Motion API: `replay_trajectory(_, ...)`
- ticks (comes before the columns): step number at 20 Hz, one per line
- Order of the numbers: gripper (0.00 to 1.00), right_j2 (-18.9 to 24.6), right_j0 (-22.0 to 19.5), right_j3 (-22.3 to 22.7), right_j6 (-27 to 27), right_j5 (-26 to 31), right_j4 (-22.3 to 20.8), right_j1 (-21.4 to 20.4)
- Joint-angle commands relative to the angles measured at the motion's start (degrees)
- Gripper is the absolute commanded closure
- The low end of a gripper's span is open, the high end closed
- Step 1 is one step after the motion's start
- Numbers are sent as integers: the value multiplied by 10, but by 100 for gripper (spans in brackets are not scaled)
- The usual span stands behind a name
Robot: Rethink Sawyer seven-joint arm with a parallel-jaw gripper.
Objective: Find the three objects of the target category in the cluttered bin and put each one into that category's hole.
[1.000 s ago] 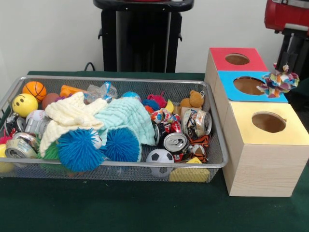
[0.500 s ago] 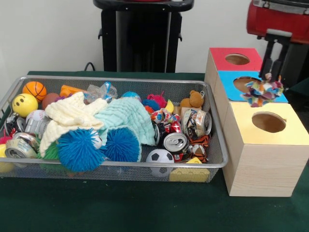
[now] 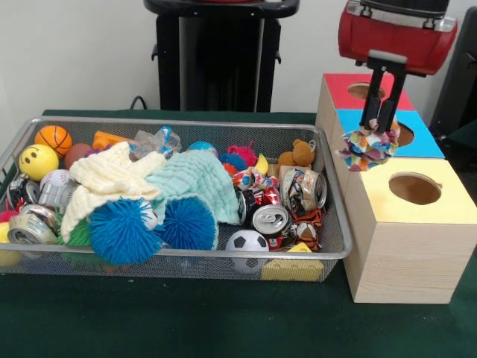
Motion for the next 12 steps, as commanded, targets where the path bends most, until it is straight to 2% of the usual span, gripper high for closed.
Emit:
replay_trajectory(1, 100, 18, 25, -8, 99, 33, -14, 38)
replay_trajectory(2, 100, 9, 37, -15, 124, 40, -9, 43)
replay_trajectory(6, 100, -2, 59, -38, 168, 46, 10, 63)
replay_trajectory(12, 100, -4, 65, -54, 172, 52, 31, 75)
